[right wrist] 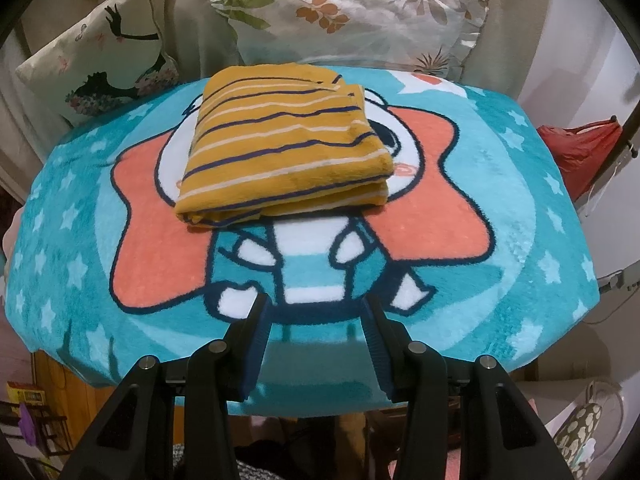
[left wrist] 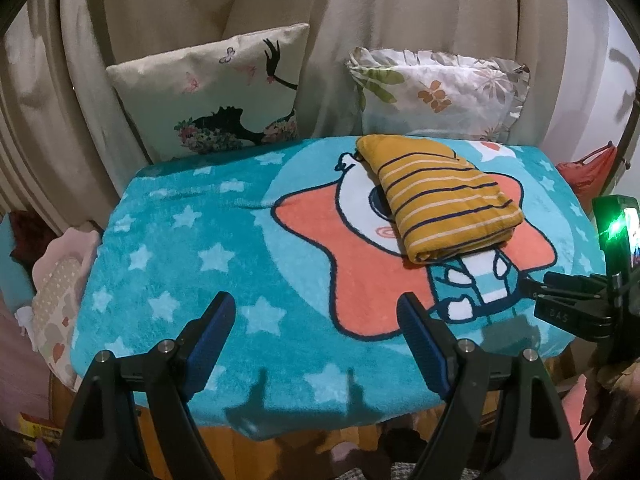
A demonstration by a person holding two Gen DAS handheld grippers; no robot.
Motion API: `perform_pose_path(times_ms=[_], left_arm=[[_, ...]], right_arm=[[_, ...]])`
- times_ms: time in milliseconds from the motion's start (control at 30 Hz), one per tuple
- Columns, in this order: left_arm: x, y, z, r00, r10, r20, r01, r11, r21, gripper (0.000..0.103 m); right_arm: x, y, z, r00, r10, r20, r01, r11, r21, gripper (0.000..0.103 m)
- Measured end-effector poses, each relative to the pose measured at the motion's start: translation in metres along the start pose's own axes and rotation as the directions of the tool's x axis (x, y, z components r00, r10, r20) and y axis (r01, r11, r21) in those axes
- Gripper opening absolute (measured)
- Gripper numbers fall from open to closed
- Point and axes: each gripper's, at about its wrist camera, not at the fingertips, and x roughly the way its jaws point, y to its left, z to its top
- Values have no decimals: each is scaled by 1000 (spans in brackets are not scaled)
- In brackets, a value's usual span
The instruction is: Fold small clothes
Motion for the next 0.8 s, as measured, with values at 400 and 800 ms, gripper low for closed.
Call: perform_pose_path(times_ms=[400,800], left_arm=[[46,10,4,994,-47,-100,42,997,-59,82],[128,-38,73,977,-124,-174,109,990,-92,82]], right_arm=[[9,-7,10,1000,-20,-10,20,1000,-6,50],[41,-52,120,991,104,82,-108,993,37,42]])
